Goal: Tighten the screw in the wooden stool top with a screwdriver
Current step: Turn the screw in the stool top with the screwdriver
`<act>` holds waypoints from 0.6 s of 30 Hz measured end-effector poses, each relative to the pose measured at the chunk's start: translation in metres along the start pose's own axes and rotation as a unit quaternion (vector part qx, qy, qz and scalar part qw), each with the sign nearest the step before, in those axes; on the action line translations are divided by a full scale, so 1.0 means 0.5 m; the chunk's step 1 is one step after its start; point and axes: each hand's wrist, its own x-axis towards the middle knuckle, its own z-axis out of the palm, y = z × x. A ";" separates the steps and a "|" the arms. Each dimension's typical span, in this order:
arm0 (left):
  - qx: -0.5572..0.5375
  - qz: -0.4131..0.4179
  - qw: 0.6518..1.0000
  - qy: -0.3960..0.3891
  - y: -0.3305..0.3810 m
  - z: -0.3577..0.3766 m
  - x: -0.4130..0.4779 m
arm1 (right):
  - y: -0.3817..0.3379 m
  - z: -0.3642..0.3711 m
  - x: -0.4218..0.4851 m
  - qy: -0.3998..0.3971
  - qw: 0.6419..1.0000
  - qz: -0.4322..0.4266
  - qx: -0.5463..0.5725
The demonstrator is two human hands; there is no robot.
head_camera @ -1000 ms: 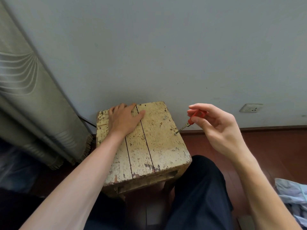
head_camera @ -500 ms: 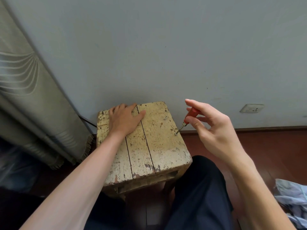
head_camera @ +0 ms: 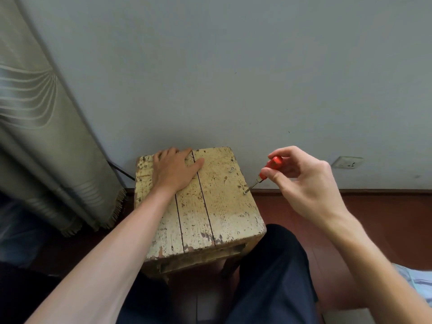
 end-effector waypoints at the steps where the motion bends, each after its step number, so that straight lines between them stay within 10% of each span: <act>1: -0.001 0.001 1.000 0.002 -0.001 0.000 0.000 | -0.007 -0.014 0.014 -0.046 0.998 -0.018 -0.030; 5: -0.001 0.002 1.000 -0.001 -0.003 0.002 0.002 | -0.047 -0.074 0.096 -0.268 0.918 -0.103 -0.274; 11: -0.011 0.002 1.000 0.014 -0.005 0.002 0.002 | -0.063 -0.071 0.129 -0.406 0.617 -0.341 -0.582; 18: -0.013 0.010 1.000 0.014 -0.006 0.002 -0.002 | -0.067 -0.042 0.157 -0.446 0.496 -0.383 -0.639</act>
